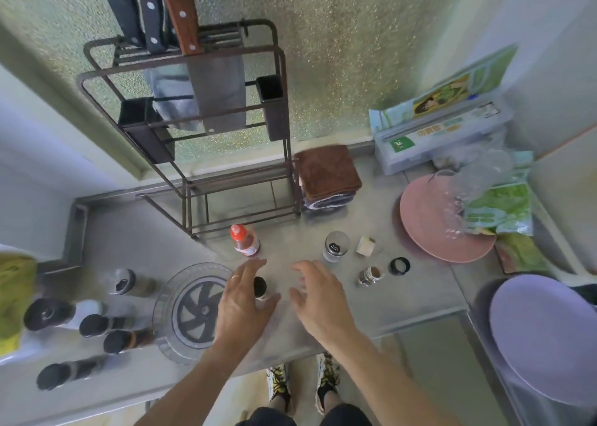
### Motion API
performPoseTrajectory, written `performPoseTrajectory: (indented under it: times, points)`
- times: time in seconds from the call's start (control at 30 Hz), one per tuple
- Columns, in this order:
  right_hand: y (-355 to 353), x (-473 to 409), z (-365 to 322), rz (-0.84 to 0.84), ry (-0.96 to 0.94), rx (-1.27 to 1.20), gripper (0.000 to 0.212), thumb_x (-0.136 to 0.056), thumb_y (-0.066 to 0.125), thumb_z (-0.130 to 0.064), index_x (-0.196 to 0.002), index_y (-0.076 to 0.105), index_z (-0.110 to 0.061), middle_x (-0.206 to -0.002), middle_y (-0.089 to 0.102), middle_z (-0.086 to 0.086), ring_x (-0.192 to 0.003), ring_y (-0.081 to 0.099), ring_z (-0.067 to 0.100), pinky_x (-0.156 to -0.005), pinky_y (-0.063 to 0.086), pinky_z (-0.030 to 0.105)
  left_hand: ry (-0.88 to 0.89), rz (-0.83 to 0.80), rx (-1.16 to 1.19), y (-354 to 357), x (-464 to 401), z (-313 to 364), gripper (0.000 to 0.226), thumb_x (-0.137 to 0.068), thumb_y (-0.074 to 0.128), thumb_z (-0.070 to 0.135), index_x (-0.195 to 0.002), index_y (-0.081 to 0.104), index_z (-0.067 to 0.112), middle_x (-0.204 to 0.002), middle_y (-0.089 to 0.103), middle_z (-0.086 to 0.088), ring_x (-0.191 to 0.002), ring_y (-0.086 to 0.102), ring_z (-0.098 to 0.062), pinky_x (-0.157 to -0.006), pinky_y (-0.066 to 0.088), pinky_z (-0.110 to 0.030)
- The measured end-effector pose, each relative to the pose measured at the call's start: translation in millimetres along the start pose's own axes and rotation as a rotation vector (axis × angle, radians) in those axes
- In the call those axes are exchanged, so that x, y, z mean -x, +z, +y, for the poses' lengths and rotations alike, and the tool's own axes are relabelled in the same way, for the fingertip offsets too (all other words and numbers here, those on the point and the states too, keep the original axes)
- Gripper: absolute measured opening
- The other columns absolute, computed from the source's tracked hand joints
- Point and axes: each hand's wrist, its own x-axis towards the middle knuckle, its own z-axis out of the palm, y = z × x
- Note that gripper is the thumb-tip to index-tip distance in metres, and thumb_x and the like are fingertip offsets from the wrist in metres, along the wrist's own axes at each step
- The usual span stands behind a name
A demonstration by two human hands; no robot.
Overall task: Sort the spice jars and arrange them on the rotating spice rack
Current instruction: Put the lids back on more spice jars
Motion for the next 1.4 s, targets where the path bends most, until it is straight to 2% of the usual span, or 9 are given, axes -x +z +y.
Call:
performPoseTrajectory:
  times: [0.2,0.37,0.47,0.57,0.73,0.87,1.0,1.2,1.4]
  points:
    - [-70,20,60,0.188,0.082,0.017,0.03,-0.084,0.072,-0.016,-0.112,0.063,-0.023,-0.104,0.058,-0.012,-0.085,0.061,0.008,-0.081,0.053,0.028,0.166,0.037,0.054,15,-3,64,0.056,-0.077,0.083,0.022,-0.128,0.059,0.023,-0.137,0.055,0.011,-0.123,0.048,0.001,-0.101,0.031,-0.008]
    - [-108,-2,108,0.268,0.148,0.04,0.025,-0.08,0.075,-0.008,-0.104,0.065,-0.013,-0.096,0.066,0.004,-0.077,0.066,0.021,-0.073,0.057,0.041,0.1,-0.056,0.097,56,-5,91,0.058,-0.077,0.082,0.025,-0.129,0.055,0.025,-0.137,0.053,0.013,-0.123,0.054,-0.011,-0.098,0.032,-0.011]
    - [-115,-31,135,0.195,0.153,0.048,0.028,-0.082,0.073,-0.008,-0.109,0.066,-0.009,-0.102,0.068,0.01,-0.089,0.066,0.029,-0.082,0.055,0.048,0.018,-0.069,0.088,78,-7,91,0.061,-0.076,0.082,0.024,-0.13,0.054,0.025,-0.135,0.054,0.011,-0.121,0.055,-0.014,-0.097,0.032,-0.012]
    - [-107,-61,163,0.049,0.216,0.088,0.034,-0.083,0.074,-0.019,-0.115,0.065,-0.011,-0.113,0.069,0.01,-0.1,0.066,0.032,-0.09,0.051,0.043,-0.105,-0.048,0.11,95,-9,86,0.065,-0.075,0.083,0.024,-0.131,0.051,0.028,-0.132,0.054,0.009,-0.117,0.055,-0.016,-0.089,0.035,-0.017]
    - [-79,-95,190,-0.186,0.275,0.167,0.049,-0.076,0.077,-0.031,-0.12,0.06,-0.019,-0.119,0.066,0.004,-0.108,0.061,0.028,-0.084,0.043,0.032,-0.265,-0.05,0.117,124,-10,71,0.078,-0.072,0.085,0.029,-0.137,0.042,0.032,-0.135,0.049,0.01,-0.119,0.05,-0.014,-0.087,0.032,-0.017]
    - [-62,-102,199,-0.192,0.235,0.179,0.047,-0.072,0.078,-0.026,-0.116,0.062,-0.021,-0.109,0.069,0.003,-0.1,0.064,0.025,-0.08,0.047,0.031,-0.357,-0.019,0.112,142,-9,58,0.074,-0.07,0.087,0.026,-0.133,0.048,0.026,-0.129,0.057,0.005,-0.116,0.055,-0.019,-0.087,0.035,-0.02]
    - [-66,-101,194,-0.132,0.2,0.14,0.046,-0.071,0.078,-0.023,-0.114,0.062,-0.021,-0.11,0.07,0.001,-0.1,0.065,0.025,-0.083,0.05,0.033,-0.376,0.031,0.102,146,-14,53,0.059,-0.07,0.087,0.023,-0.12,0.056,0.023,-0.113,0.066,0.003,-0.103,0.062,-0.022,-0.079,0.04,-0.023]
    - [-130,-71,136,-0.011,0.049,0.004,0.042,-0.075,0.08,-0.021,-0.113,0.062,-0.024,-0.107,0.068,-0.005,-0.096,0.065,0.013,-0.086,0.054,0.033,-0.337,0.089,0.173,115,-6,72,0.053,-0.067,0.086,0.03,-0.11,0.057,0.03,-0.104,0.064,0.012,-0.095,0.062,-0.013,-0.077,0.049,-0.027]
    - [-169,-28,52,-0.294,-0.243,-0.059,0.047,-0.074,0.08,-0.018,-0.116,0.063,-0.03,-0.112,0.058,-0.016,-0.096,0.063,0.001,-0.081,0.055,0.018,-0.175,0.146,0.243,61,9,103,0.054,-0.062,0.083,0.034,-0.109,0.056,0.034,-0.107,0.055,0.023,-0.099,0.054,0.0,-0.081,0.046,-0.017]
